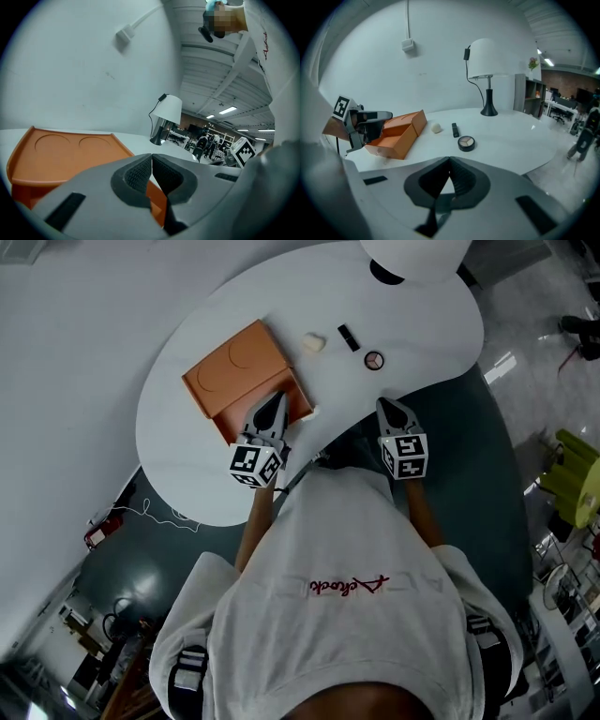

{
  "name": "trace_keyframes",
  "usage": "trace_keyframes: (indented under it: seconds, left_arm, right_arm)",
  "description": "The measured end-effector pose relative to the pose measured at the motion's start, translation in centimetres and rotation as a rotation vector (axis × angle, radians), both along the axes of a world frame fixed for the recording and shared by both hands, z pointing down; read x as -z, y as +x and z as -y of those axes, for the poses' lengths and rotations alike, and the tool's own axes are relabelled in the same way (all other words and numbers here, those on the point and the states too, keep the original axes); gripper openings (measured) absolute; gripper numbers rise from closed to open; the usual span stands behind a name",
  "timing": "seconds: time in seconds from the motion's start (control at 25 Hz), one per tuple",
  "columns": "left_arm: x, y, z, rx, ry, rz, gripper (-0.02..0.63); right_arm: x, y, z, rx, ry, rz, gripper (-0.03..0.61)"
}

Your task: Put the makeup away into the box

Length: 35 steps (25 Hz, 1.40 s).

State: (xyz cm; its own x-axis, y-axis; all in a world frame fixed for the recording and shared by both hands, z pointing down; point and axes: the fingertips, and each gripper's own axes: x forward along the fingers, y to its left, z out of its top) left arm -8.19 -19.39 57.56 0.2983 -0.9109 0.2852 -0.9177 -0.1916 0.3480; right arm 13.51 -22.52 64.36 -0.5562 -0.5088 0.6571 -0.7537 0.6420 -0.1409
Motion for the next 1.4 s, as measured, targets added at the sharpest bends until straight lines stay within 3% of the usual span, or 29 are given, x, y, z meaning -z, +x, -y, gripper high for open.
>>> trace_keyframes:
  seconds: [0.44, 0.52, 0.64, 1.0, 1.12, 1.4]
  left_arm:
    - [-1.8, -0.7, 1.4, 0.035, -0.048, -0.01, 0.012]
    - [-1.8, -0.9, 1.7, 0.044, -0.049, -0.014, 0.012]
    - [-2.0, -1.2, 2.0, 0.055, -0.051, -0.018, 0.012]
    - [-2.2, -1.4, 2.4, 0.066, -0.058, -0.026, 0.012]
    - [-2.1, -1.7, 2.4, 0.074, -0.055, -0.025, 0.012]
    - [-1.0, -2.2, 1.6, 0.098, -0.033, -0.018, 0.012]
  right_arm:
    - [-2.0, -1.6, 4.1, 0.071, -0.02, -0.011, 0.035]
    - [-2.4, -2.2, 4.9, 0.096, -0.024, -0.021, 0.23]
    - [-3.3, -2.7, 6.4, 0.115, -0.018, -0.061, 0.282]
    - [-5.1, -3.0, 8.7, 0.153, -0.059, -0.182, 0.282]
    - [-5.4, -3.4, 8.7, 0.183, -0.069, -0.211, 0.243]
    - [-4.0, -3.6, 8.6, 0.179, -0.058, -0.182, 0.224]
